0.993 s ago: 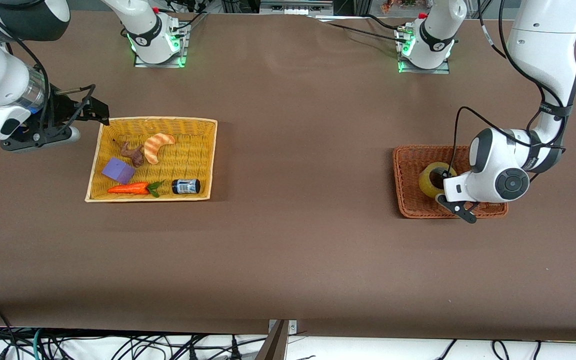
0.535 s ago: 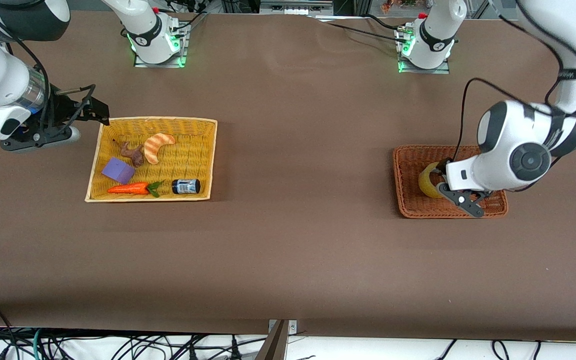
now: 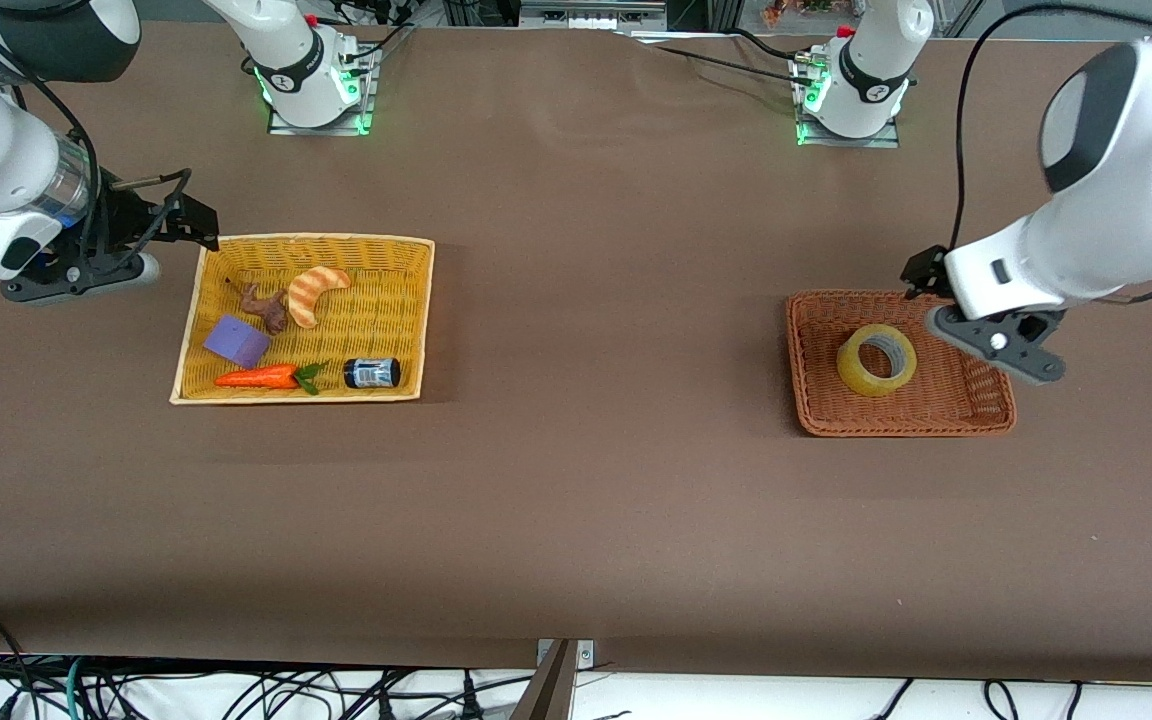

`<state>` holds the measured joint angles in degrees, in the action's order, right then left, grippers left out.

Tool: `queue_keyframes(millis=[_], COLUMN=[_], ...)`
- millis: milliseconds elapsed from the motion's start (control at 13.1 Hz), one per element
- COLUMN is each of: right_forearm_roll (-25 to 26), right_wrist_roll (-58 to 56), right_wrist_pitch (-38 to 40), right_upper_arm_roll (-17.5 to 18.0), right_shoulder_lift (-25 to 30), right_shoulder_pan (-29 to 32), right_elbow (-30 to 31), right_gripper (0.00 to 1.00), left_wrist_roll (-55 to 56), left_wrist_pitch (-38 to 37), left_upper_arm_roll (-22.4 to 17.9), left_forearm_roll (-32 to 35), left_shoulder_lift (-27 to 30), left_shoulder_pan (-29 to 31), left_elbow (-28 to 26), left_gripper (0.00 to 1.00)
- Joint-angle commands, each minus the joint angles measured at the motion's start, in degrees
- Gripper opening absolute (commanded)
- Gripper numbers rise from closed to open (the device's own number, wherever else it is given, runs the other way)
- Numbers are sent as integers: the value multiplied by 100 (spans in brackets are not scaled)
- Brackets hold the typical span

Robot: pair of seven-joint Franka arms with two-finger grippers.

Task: Transfer tape with both arms

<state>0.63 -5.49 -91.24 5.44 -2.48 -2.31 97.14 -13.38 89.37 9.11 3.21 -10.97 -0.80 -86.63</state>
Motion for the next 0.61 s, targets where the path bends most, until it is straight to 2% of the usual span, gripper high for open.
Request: queue_keyframes(millis=[0, 153, 306, 535], right_forearm_roll=[-10, 68, 104, 104], right_wrist_roll=[-84, -57, -40, -49], right_wrist_pitch=[-61, -79, -140, -184], right_upper_arm_roll=[-16, -7, -7, 1], right_shoulder_lift=[99, 107, 107, 107], right_shoulder_pan=[2, 2, 2, 2], right_elbow=[113, 69, 25, 25], right_gripper=[100, 100, 100, 100], left_wrist_roll=[1166, 1854, 1935, 1909], left_wrist_pitch=[-130, 245, 432, 380], left_upper_arm_roll=[-251, -558, -612, -586], left_forearm_roll=[-110, -110, -172, -259], left_shoulder_lift=[620, 903, 1219, 1247], left_shoulder_pan=[-175, -377, -395, -395], left_elbow=[-239, -739, -1101, -1024], left_gripper=[100, 100, 100, 100])
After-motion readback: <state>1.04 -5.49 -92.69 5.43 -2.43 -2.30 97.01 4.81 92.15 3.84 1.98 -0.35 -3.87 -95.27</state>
